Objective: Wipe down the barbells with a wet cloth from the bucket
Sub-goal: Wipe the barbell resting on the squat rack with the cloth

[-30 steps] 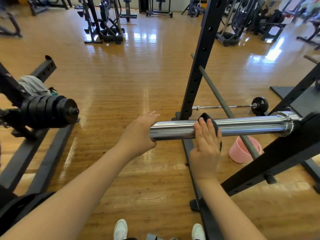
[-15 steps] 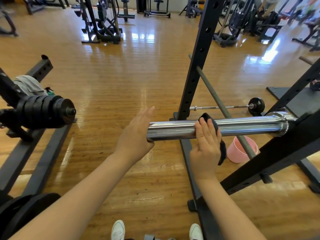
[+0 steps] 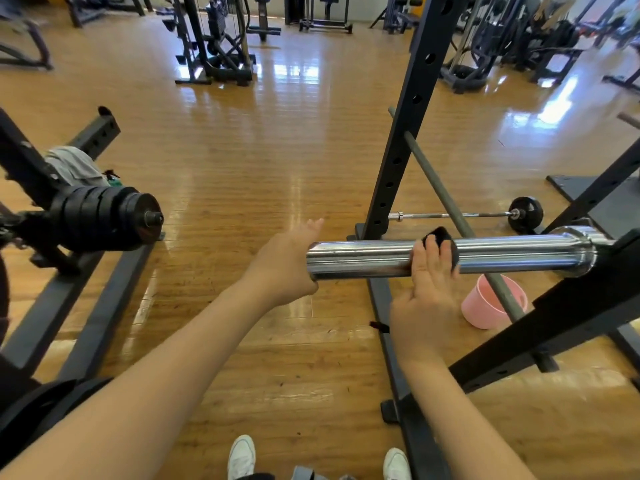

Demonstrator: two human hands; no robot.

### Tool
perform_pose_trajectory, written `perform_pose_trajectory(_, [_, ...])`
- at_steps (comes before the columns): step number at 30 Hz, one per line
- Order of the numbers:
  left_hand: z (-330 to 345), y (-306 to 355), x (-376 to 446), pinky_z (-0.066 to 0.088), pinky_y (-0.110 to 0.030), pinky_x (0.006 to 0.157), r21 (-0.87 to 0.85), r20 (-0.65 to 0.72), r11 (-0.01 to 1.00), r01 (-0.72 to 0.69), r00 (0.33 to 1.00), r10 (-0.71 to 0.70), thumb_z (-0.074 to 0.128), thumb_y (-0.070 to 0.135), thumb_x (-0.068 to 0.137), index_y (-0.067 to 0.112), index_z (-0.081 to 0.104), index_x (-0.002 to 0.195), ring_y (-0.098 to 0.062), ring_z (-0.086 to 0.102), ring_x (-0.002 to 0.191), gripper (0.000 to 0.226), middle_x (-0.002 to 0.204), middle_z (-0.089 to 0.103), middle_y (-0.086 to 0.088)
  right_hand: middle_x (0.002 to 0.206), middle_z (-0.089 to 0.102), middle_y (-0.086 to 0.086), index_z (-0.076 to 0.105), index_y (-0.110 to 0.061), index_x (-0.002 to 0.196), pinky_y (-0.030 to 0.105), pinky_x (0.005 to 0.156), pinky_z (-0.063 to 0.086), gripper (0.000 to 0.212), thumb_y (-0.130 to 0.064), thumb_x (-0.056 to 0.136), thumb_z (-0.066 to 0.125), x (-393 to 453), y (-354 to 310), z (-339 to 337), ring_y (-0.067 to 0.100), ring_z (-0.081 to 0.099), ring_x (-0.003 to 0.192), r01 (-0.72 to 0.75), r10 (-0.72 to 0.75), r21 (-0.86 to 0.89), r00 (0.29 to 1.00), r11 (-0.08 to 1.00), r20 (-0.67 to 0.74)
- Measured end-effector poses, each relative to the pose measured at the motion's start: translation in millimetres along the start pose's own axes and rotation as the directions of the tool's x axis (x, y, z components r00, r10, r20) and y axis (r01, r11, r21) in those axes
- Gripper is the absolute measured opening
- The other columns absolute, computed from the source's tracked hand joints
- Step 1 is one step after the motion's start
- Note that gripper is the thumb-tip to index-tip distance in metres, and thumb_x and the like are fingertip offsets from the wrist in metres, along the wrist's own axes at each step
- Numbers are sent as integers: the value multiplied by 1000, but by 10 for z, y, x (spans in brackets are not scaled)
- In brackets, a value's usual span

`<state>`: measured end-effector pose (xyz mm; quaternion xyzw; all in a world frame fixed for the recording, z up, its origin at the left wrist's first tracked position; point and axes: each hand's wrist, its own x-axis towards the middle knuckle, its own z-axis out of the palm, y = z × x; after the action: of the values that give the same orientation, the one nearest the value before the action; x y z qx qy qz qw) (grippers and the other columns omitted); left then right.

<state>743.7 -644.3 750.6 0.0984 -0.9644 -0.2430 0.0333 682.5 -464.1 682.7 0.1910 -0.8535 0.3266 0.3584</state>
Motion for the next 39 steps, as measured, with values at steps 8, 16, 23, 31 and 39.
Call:
perform_pose_trajectory(8, [151, -98, -170, 19, -36, 113, 318, -271, 943, -94, 944, 185, 82, 12, 63, 6, 27, 147, -29, 28, 141, 100, 151, 32, -16, 134, 51, 10, 52, -5, 128, 41, 114, 22, 47, 6, 84, 40, -116, -299, 89, 25, 41, 131, 320, -328, 87, 940, 943, 94])
perform_pose_trajectory(16, [373, -161, -106, 31, -50, 104, 285, -466, 951, -119, 850, 246, 79, -15, 54, -3, 55, 123, -38, 50, 124, 74, 128, 57, -22, 137, 46, 19, 46, 3, 132, 41, 117, 13, 52, 11, 82, 37, -25, 172, 42, 27, 30, 135, 74, -74, -11, 996, 997, -51])
perform_pose_trajectory(23, [192, -67, -65, 24, -32, 113, 53, -235, 999, 13, 972, 0, 62, -1, 76, 16, 47, 134, -20, 35, 137, 63, 140, 48, -1, 136, 45, 10, 42, -7, 133, 43, 115, 18, 53, 10, 83, 43, -134, -220, 174, 20, 32, 134, 344, -347, 72, 937, 936, 31])
perform_pose_trajectory(31, [106, -7, -82, 39, -36, 102, -29, -183, 998, 61, 981, -65, 62, -1, 73, 19, 52, 126, -20, 45, 126, 58, 125, 57, 1, 135, 49, 16, 50, 2, 129, 48, 113, 21, 51, 12, 80, 38, 49, 312, -9, 28, 36, 132, 62, -65, -36, 994, 997, -90])
perform_pose_trajectory(39, [70, 28, -110, 42, -35, 93, -23, -161, 997, 74, 984, -76, 64, -1, 74, 19, 50, 130, -20, 45, 126, 60, 125, 57, 0, 133, 49, 7, 50, -8, 129, 44, 112, 25, 52, 13, 81, 52, -73, -93, 136, 21, 39, 131, 361, -362, 93, 932, 928, -13])
